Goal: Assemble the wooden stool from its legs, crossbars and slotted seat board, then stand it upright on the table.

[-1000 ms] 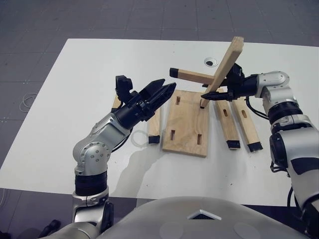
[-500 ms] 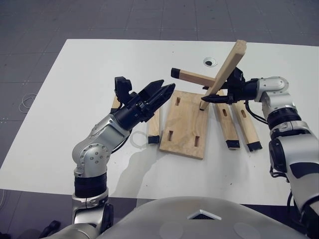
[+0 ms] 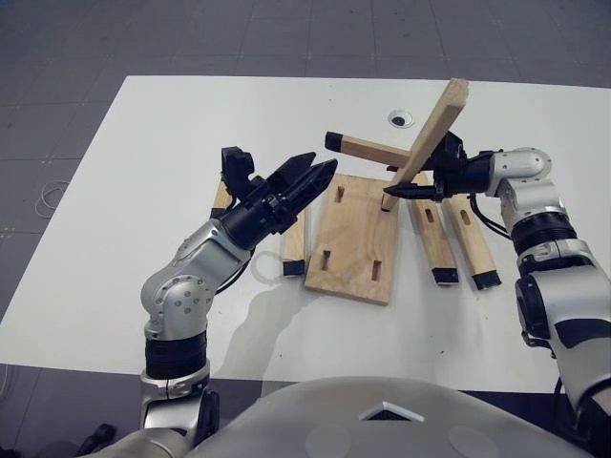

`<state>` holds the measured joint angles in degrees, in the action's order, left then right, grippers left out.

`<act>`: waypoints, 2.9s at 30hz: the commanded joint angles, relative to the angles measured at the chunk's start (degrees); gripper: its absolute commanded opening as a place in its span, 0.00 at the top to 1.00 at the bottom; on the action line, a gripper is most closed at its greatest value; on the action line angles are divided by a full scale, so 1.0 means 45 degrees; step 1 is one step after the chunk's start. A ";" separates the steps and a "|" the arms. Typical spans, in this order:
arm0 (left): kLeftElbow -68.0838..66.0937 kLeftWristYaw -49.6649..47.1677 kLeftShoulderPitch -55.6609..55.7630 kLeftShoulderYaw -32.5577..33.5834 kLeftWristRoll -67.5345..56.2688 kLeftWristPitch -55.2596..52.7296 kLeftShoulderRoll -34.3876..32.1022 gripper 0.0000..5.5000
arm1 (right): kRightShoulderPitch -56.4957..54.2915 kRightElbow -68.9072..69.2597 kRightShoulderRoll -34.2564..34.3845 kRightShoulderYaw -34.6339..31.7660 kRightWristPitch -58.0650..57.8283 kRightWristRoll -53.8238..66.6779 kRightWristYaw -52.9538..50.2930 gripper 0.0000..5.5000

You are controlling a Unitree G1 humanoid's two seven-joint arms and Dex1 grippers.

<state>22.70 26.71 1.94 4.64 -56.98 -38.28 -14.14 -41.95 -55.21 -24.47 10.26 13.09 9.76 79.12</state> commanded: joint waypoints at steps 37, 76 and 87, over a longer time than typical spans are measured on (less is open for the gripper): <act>-0.0108 0.0105 0.0081 -0.0048 0.0642 0.0067 0.0009 0.36 | -0.0413 0.0589 0.0018 0.0943 -0.1745 -0.0769 -0.0180 0.62; -0.0584 0.2065 -0.0712 -0.0085 0.3815 0.0821 -0.3456 0.36 | 0.2174 0.5050 -0.2242 0.0316 -0.4187 -0.1003 0.0245 0.47; 0.0093 0.3904 -0.2267 -0.1984 0.7207 0.2299 -0.5639 0.36 | 0.4644 0.8248 -0.2086 0.0931 -0.5218 -0.1287 -0.1304 0.67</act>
<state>22.56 43.35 -7.15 -2.02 -27.75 -29.65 -37.92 -21.95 -18.42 -33.98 13.29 -11.32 5.65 75.42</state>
